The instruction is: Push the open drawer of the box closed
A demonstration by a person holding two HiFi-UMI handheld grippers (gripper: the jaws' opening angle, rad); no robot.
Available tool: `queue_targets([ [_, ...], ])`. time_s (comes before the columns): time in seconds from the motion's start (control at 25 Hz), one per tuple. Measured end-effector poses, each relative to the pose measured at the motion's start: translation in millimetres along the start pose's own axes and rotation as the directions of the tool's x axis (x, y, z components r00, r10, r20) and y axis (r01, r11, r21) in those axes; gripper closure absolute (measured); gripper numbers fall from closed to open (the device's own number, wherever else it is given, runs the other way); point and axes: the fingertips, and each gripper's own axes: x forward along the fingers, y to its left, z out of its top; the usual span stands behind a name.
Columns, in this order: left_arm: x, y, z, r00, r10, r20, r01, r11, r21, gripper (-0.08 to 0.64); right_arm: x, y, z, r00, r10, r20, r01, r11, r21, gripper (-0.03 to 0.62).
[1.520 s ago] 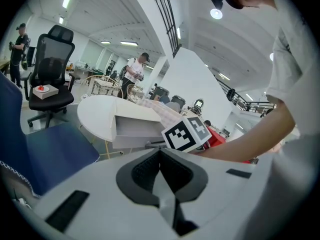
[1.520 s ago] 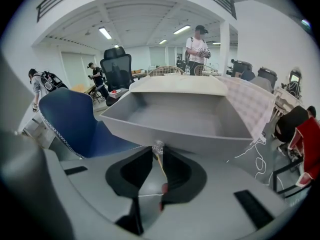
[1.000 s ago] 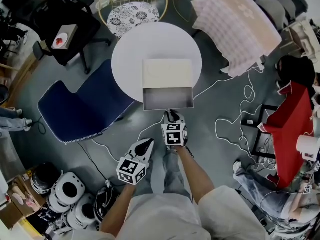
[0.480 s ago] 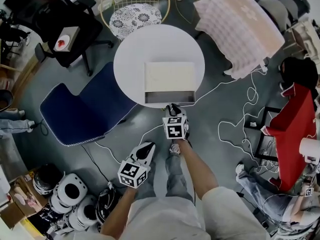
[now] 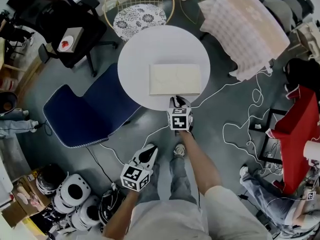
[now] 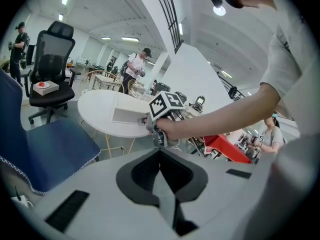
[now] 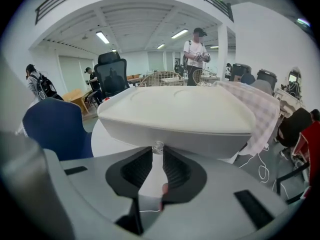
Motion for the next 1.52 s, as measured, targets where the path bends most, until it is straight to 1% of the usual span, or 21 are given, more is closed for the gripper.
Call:
queue_targets([
  [0.24,1.4,-1.1,-2.7,1.000,-0.003,-0.002,0.003,1.000,-0.008,0.548,1.3,0.4,4.5,1.000,-0.002,0.013,0.003,1.000,-0.014,0.517],
  [0.4,3.4,-2.8,-3.1,1.000,-0.004,0.001,0.004,1.000,-0.011,0.548,3.5,1.5,3.1,1.000,0.011,0.015,-0.011,1.000,-0.004,0.517],
  [0.44,3.9,-3.7,-2.2,1.000,-0.005,0.003,0.005,1.000,-0.009,0.548,3.1,0.7,2.4,1.000,0.013,0.013,-0.013,1.000,-0.003,0.510],
  [0.48,4.1,-4.2,-1.3,1.000,-0.004,0.005,0.004,1.000,-0.008,0.548,1.9,-0.5,1.7,1.000,0.016,0.011,-0.016,1.000,0.002,0.483],
  [0.56,2.9,-4.4,-0.3,1.000,0.000,0.008,0.000,1.000,-0.010,0.548,-2.6,-1.5,-1.4,1.000,0.024,0.007,-0.024,1.000,0.013,0.466],
  [0.68,0.0,-4.9,1.3,1.000,0.005,0.009,-0.005,1.000,-0.008,0.548,-13.9,0.3,-9.0,0.999,0.034,0.000,-0.034,0.999,0.003,0.445],
  [0.84,2.3,-9.0,10.7,1.000,0.004,0.029,-0.004,1.000,0.005,0.548,-32.8,-3.1,-13.8,1.000,0.031,0.003,-0.031,0.999,0.005,0.446],
  [0.96,3.7,-16.3,19.5,0.999,0.000,0.042,0.000,1.000,0.021,0.548,-51.1,-1.1,-9.1,0.999,0.039,0.034,-0.039,0.999,-0.009,0.446],
  [1.08,7.3,-24.8,27.3,0.998,-0.008,0.055,0.006,0.999,0.038,0.548,-72.0,1.5,2.6,0.995,0.065,0.074,-0.064,0.998,-0.010,0.448],
  [1.16,9.1,-30.4,32.5,0.998,-0.008,0.063,0.005,0.999,0.051,0.548,-87.6,1.3,12.0,0.991,0.076,0.106,-0.076,0.997,0.001,0.459],
  [1.28,7.9,-39.4,41.3,0.996,-0.002,0.084,-0.003,0.998,0.063,0.548,-111.7,-1.6,21.5,0.986,0.075,0.151,-0.075,0.997,-0.005,0.514],
  [1.52,9.1,-51.4,58.4,0.994,0.016,0.112,-0.026,0.995,0.093,0.548,-148.5,-16.7,30.1,0.978,0.067,0.197,-0.065,0.998,-0.014,0.569],
])
